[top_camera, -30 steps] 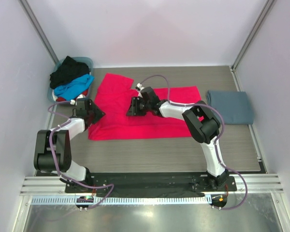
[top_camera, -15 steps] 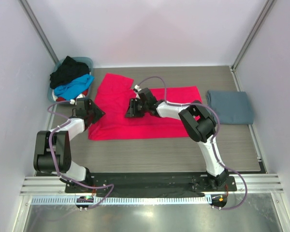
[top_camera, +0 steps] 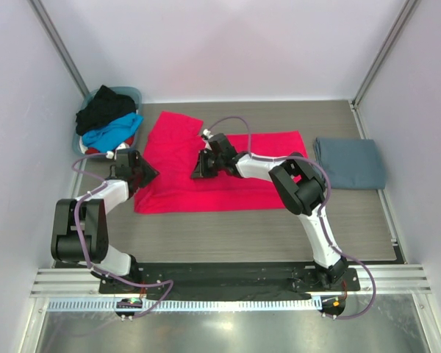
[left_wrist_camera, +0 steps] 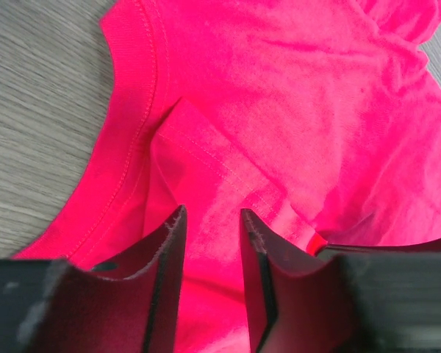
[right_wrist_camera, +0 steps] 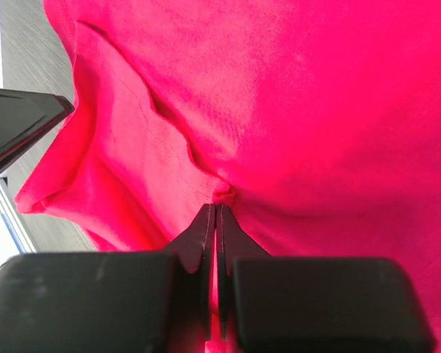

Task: Fold and stack the t-shirts
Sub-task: Fold the tshirt

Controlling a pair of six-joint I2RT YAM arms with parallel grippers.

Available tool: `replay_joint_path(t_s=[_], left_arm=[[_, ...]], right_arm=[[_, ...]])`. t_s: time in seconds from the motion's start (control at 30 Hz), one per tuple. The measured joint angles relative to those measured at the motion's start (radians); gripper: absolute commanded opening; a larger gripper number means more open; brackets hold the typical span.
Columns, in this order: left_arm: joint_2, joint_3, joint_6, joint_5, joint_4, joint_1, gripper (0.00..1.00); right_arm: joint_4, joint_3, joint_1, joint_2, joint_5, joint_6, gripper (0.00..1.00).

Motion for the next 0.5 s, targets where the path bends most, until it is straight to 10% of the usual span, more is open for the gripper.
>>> replay_joint_path(t_s=[0.5], left_arm=[[0.024,0.012,0.011,-0.055,-0.004,0.000,0.31]], right_arm=[[0.156,-0.151,0.000,-0.120,0.023,-0.011,0.01]])
